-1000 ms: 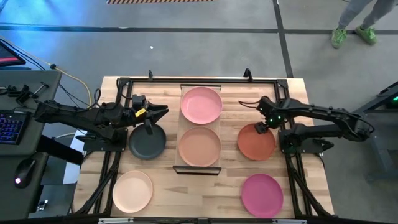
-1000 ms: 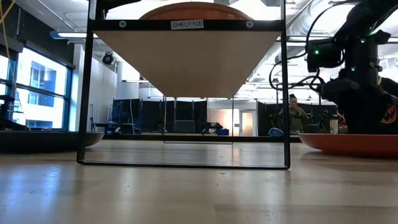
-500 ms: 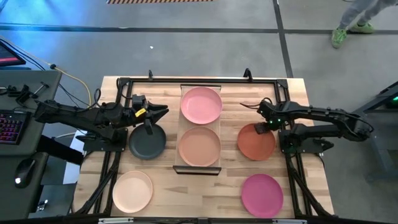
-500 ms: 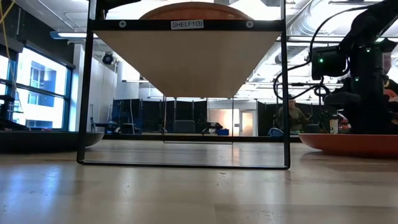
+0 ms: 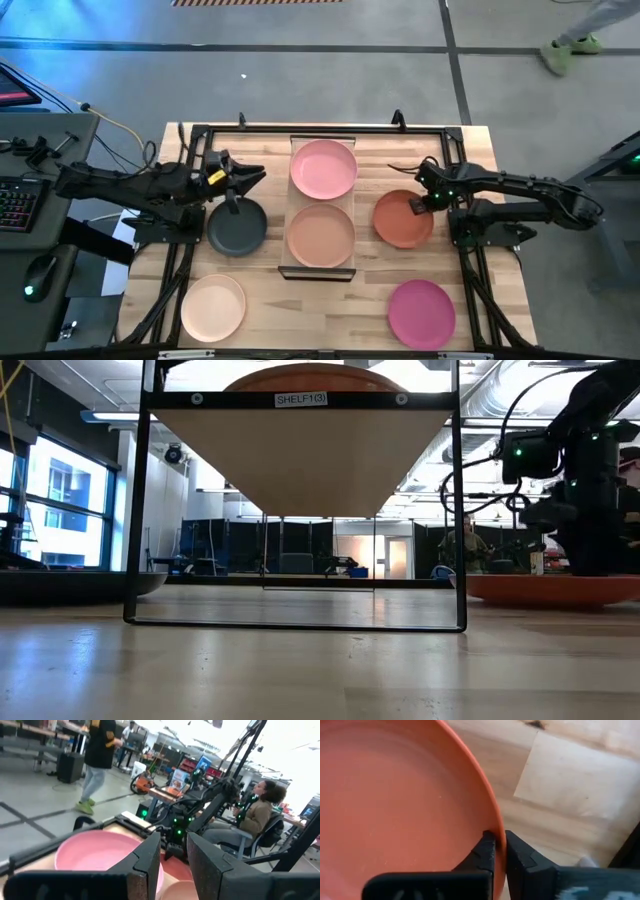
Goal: Place and stack plates onto a shelf
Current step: Stack the orange plate on top of the light pink plate on the shelf
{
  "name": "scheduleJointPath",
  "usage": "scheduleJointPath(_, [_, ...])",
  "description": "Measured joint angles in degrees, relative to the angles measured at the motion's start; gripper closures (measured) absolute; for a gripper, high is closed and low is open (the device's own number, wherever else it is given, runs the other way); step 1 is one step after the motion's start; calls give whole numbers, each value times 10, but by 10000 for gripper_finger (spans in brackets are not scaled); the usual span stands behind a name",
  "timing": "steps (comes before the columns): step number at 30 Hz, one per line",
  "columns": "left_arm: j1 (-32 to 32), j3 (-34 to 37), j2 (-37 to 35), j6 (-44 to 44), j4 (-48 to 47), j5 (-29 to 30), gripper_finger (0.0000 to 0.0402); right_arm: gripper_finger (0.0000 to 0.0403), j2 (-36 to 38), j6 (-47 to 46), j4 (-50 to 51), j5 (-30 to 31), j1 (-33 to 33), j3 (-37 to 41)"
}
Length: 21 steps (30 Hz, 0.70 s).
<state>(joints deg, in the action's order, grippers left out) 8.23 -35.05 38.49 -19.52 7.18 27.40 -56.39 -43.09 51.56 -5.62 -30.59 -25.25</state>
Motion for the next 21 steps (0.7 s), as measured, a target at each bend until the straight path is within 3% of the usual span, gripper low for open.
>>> scheduleJointPath(8, [0, 0, -60, 38, 1, 15, 316, 402, 67, 33, 144, -17, 0, -104])
scheduleJointPath(13, [0, 0, -82, 38, 0, 39, 316, 402, 85, 76, 219, -83, 0, -191])
scheduleJointPath(17, [0, 0, -89, 50, 1, 45, 316, 402, 83, 107, 277, -97, 0, -257])
scheduleJointPath(21, [0, 0, -89, 52, 0, 45, 316, 402, 84, 145, 296, -183, 0, -310])
